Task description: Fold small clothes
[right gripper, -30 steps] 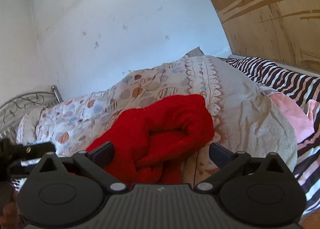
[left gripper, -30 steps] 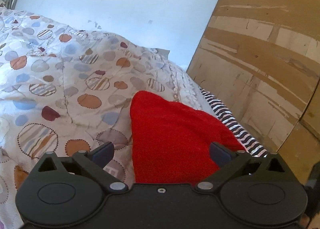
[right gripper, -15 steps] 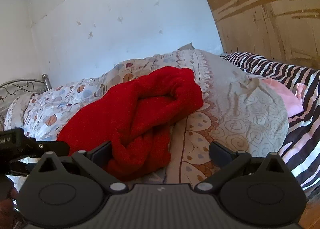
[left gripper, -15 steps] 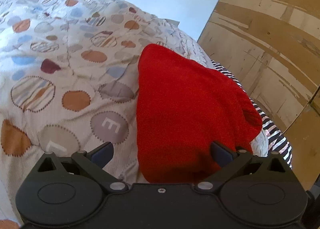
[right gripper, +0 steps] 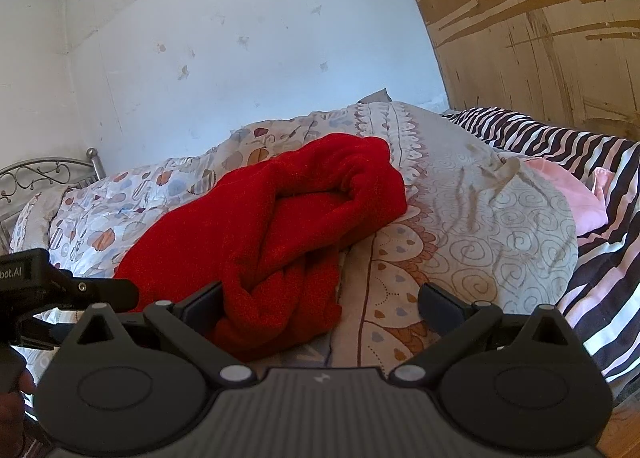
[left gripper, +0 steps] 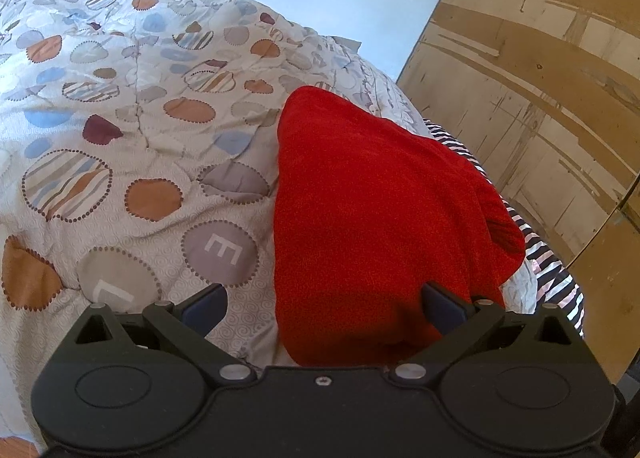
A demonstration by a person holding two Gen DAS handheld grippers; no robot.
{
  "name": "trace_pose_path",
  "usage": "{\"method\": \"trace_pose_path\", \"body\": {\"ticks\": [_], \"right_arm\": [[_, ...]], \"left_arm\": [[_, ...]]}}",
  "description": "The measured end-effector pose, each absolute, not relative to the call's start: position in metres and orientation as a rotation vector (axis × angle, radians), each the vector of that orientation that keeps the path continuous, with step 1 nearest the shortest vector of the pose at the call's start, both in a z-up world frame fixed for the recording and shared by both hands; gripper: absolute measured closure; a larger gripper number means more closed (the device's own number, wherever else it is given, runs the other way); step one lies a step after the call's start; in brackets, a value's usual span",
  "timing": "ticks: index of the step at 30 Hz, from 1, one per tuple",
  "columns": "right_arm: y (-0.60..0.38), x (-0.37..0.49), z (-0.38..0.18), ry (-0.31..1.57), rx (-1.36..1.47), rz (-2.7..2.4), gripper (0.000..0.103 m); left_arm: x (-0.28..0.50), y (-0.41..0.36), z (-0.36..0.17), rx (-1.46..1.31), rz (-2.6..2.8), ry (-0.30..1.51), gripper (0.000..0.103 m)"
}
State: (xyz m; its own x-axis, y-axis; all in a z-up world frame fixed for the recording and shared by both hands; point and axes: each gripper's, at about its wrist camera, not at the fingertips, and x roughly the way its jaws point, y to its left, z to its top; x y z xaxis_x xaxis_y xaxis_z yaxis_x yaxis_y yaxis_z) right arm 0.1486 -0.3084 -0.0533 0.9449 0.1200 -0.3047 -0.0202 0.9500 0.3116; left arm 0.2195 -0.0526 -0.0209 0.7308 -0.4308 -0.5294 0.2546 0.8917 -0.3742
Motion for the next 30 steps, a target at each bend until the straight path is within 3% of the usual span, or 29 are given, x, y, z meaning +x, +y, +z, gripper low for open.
{"method": "trace_pose_path", "body": {"ticks": [10, 17, 25, 30], "right_arm": [[-0.315, 0.141, -0.048, 0.277, 0.288, 0.124, 0.0], [-0.349, 0.141, -0.045, 0.18, 0.373, 0.193, 0.0], [-0.404, 0.192, -0.036, 0.127, 0.547, 0.258, 0.0], [-0.426, 0.248, -0.032, 0.239, 0.611, 0.251, 0.0]], "left_arm": [[0.221, -0.047, -0.021, -0.3, -0.408, 0.635, 0.001], [0.244, -0.028, -0.018, -0.452, -0.56, 0.695, 0.001], [0.288, -0.029, 0.0, -0.402, -0.509, 0.606, 0.001], [0.322, -0.043, -0.002, -0.375, -0.514, 0.601, 0.001]]}}
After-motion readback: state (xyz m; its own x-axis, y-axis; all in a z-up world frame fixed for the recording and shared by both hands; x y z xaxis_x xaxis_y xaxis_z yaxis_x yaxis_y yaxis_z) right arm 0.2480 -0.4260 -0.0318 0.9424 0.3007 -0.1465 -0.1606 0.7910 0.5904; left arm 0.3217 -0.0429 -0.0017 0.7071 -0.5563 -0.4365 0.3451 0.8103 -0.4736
